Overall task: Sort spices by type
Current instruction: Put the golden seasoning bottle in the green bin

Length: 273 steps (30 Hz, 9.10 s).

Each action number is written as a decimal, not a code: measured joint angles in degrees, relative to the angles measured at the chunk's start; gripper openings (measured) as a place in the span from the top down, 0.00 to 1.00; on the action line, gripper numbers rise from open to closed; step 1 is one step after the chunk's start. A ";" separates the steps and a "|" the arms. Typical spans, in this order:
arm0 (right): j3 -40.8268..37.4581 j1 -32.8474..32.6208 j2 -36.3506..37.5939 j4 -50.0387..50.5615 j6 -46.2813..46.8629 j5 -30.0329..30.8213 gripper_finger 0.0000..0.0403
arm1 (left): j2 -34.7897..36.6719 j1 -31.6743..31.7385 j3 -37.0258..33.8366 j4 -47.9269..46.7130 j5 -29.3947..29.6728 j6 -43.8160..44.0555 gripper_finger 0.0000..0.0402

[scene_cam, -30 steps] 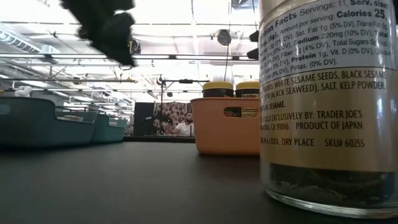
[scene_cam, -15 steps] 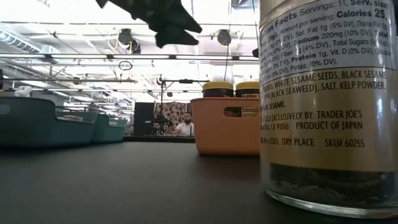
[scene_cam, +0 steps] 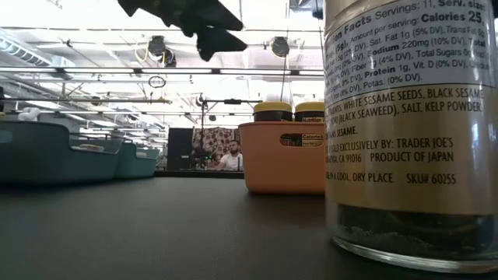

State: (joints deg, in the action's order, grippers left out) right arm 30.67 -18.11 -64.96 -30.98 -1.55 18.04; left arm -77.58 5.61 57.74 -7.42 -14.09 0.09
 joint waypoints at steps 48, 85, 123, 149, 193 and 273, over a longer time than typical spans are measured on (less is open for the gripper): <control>37.22 61.74 -4.49 93.26 39.09 10.52 0.36 | 16.89 18.02 -33.94 36.76 -13.82 -9.48 0.41; 36.94 69.13 -19.42 84.00 24.47 -4.83 0.36 | 16.85 18.00 -33.94 34.75 -14.46 -9.42 0.41; 29.11 67.65 -19.38 85.10 38.45 -5.95 0.06 | 16.85 18.00 -33.92 33.98 -14.44 -9.48 0.41; 28.04 64.50 -19.31 79.56 40.05 -10.78 0.37 | 16.85 18.00 -33.92 34.00 -14.44 -9.67 0.41; 50.38 30.54 -19.40 69.66 17.49 -20.07 0.33 | -2.51 12.28 -4.50 16.57 -8.19 -10.02 0.41; 50.36 31.17 -19.38 71.08 7.70 -15.33 0.32 | -20.57 7.36 -1.79 41.89 10.93 -9.43 0.31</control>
State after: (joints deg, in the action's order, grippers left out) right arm 81.03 13.06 -84.33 40.10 6.15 2.72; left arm -98.15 12.97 55.94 34.48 -3.16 -9.34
